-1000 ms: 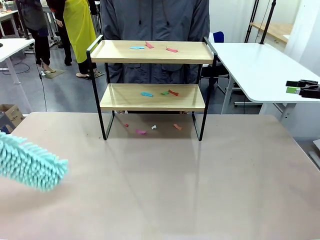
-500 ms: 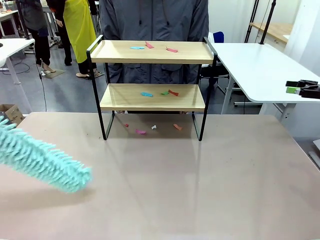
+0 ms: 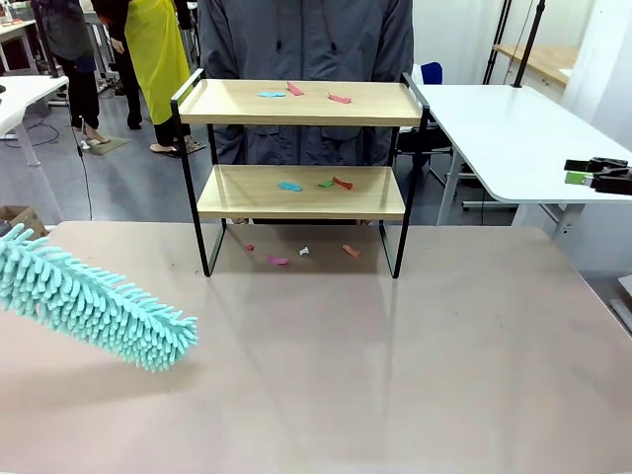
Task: Clean the shelf.
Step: Clean the specific section of the Shelf indicated by the human with the Duster.
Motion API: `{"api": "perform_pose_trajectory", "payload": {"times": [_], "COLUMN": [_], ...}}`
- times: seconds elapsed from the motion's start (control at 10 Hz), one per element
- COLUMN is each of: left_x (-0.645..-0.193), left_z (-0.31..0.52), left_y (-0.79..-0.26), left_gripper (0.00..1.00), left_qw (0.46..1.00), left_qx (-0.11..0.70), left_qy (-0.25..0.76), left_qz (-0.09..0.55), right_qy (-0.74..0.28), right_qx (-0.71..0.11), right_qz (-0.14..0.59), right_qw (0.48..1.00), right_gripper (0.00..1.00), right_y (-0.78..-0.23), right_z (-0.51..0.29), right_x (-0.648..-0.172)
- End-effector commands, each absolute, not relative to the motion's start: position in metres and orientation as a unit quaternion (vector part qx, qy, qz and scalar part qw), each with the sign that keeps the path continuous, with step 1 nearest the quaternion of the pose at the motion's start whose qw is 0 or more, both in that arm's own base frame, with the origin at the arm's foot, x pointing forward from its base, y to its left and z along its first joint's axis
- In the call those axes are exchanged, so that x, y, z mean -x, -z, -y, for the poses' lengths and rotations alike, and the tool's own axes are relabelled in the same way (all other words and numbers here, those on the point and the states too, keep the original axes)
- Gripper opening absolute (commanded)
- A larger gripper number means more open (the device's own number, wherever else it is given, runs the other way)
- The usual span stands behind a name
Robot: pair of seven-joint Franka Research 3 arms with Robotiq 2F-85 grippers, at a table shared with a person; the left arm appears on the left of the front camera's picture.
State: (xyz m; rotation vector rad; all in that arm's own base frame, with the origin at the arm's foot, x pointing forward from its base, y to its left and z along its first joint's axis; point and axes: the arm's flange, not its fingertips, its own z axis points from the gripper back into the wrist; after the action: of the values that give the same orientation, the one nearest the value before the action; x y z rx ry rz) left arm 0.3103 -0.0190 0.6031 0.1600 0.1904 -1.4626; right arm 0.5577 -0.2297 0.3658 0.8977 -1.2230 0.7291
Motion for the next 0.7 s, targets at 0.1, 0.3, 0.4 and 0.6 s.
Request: {"api": "perform_pose_trajectory", "payload": {"times": [0.1, 0.3, 0.4, 0.6], "left_x": [-0.3070, -0.3070, -0.3070, -0.3070], "left_z": [0.0142, 0.0142, 0.0142, 0.0142], "left_y": [-0.6052, -0.6052, -0.6052, -0.6052], "left_gripper": [0.13, 0.13, 0.13, 0.13], "left_qw": [0.729, 0.729, 0.729, 0.729], "left_qx": [-0.079, -0.079, -0.079, -0.079], "left_qy": [0.674, 0.674, 0.674, 0.674], "left_qz": [-0.092, -0.092, -0.092, -0.092], "right_qy": [-0.324, -0.324, -0.324, -0.324], "right_qx": [-0.397, -0.397, -0.397, -0.397], "right_qz": [0.544, 0.544, 0.544, 0.544], "right_qw": [0.664, 0.664, 0.664, 0.664], "right_gripper": [1.00, 1.00, 1.00, 1.00], "right_y": [-0.3690, -0.3690, -0.3690, -0.3690], "right_z": [0.2272, 0.2272, 0.2272, 0.2272], "right_x": [-0.5578, -0.5578, -0.5578, -0.5578]}}
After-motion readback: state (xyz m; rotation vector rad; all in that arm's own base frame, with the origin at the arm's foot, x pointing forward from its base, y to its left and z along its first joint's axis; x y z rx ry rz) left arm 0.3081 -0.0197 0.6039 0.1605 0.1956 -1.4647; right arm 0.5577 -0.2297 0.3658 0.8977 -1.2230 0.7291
